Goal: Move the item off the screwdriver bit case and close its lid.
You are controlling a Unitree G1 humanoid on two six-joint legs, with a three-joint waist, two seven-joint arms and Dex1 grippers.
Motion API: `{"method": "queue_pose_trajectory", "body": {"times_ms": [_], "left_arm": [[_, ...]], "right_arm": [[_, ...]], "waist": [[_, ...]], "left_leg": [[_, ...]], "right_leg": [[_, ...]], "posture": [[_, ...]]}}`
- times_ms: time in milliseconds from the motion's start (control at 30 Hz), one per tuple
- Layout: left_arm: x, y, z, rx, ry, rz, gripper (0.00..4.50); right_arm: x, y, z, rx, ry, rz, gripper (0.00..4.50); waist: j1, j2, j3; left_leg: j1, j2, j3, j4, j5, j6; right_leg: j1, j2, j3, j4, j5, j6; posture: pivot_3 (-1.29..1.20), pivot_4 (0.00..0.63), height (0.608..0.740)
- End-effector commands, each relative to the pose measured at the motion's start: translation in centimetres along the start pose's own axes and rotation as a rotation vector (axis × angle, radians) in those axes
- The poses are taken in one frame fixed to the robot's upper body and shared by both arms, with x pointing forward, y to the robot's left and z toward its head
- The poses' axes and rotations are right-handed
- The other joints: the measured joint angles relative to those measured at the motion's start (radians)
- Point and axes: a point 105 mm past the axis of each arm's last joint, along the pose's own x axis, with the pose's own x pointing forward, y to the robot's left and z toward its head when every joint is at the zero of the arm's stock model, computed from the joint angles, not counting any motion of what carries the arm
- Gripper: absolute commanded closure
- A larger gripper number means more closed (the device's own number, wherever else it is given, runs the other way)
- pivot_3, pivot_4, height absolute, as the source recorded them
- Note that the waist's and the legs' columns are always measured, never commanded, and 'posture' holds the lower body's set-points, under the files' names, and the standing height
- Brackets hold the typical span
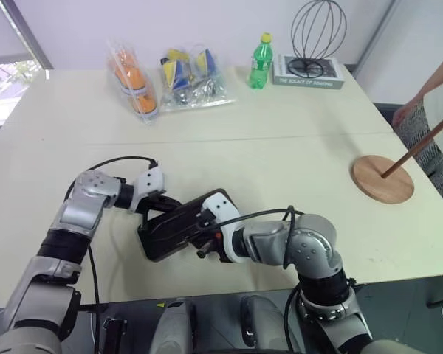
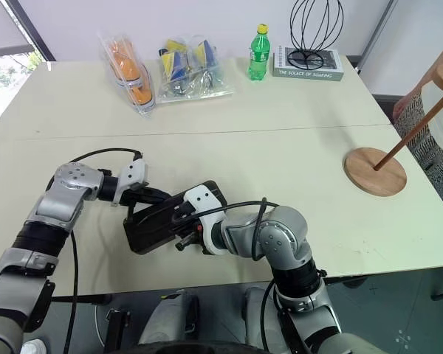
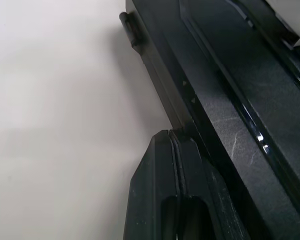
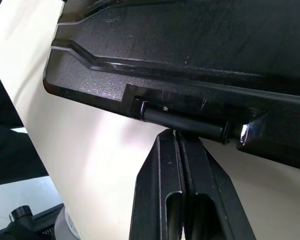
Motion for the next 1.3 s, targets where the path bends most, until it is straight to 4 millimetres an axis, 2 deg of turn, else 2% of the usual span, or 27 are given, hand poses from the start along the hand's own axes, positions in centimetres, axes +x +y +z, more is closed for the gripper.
{"method": "queue_pose_trajectory", "body": {"times_ms": [33, 267, 500, 767, 1000, 1133, 1300], "left_arm": [[3.0, -2.2, 0.1, 0.032, -0.012, -0.168, 4.50], [4.2, -0.4, 1.0, 0.081, -0.023, -0.154, 4.50], [5.3, 0.3, 2.1, 0.129, -0.047, -0.181, 4.50], [5.3, 0.4, 2.1, 0.141, -0.048, -0.186, 4.50], [3.2, 3.0, 3.4, 0.099, -0.126, 0.011, 4.50], [0.5, 5.4, 5.3, 0.064, -0.214, 0.205, 4.50], [-3.0, 6.7, 6.8, 0.028, -0.293, 0.389, 4.50]], "right_arm": [[-1.2, 0.9, 3.4, -0.059, -0.141, -0.002, 4.45], [-0.9, 2.9, 4.3, -0.159, -0.136, 0.082, 4.45], [-0.3, 3.1, 5.3, -0.211, -0.135, 0.077, 4.45], [-0.1, 3.0, 5.1, -0.215, -0.129, 0.075, 4.45], [-1.1, 1.2, 5.3, -0.206, -0.148, 0.037, 4.45], [-2.2, -0.3, 6.1, -0.215, -0.185, 0.016, 4.45], [-3.6, -1.8, 6.5, -0.264, -0.206, -0.010, 4.45]], "waist": [[0.001, 0.000, 0.000], [0.003, 0.000, 0.000], [0.002, 0.000, -0.001], [0.001, 0.001, -0.002], [0.001, 0.001, -0.002], [0.000, 0.001, -0.002], [0.000, 0.001, -0.002]], "left_leg": [[0.000, 0.000, 0.000, 0.000, 0.000, 0.000], [0.000, 0.000, 0.002, 0.001, 0.000, 0.000], [0.000, -0.001, 0.002, 0.001, 0.000, 0.000], [0.000, -0.001, 0.002, 0.001, 0.000, 0.000], [0.000, -0.001, 0.000, 0.001, 0.000, 0.000], [0.000, -0.001, -0.003, 0.001, 0.000, 0.000], [0.000, 0.000, -0.003, 0.001, 0.000, 0.000]], "right_leg": [[0.000, 0.000, 0.000, 0.000, 0.000, 0.000], [0.000, 0.000, -0.001, 0.001, 0.000, 0.000], [0.001, 0.000, -0.001, 0.002, 0.000, 0.000], [0.001, 0.000, -0.001, 0.002, 0.000, 0.000], [0.001, 0.000, -0.001, 0.002, 0.000, 0.000], [0.000, 0.000, -0.001, 0.002, 0.000, 0.000], [0.000, 0.000, -0.001, 0.002, 0.000, 0.000]], "posture": [[0.00, 0.150, 0.740], [0.00, 0.150, 0.740], [0.00, 0.150, 0.740], [0.00, 0.150, 0.740], [0.00, 0.150, 0.740], [0.00, 0.150, 0.740], [0.00, 0.150, 0.740]]}}
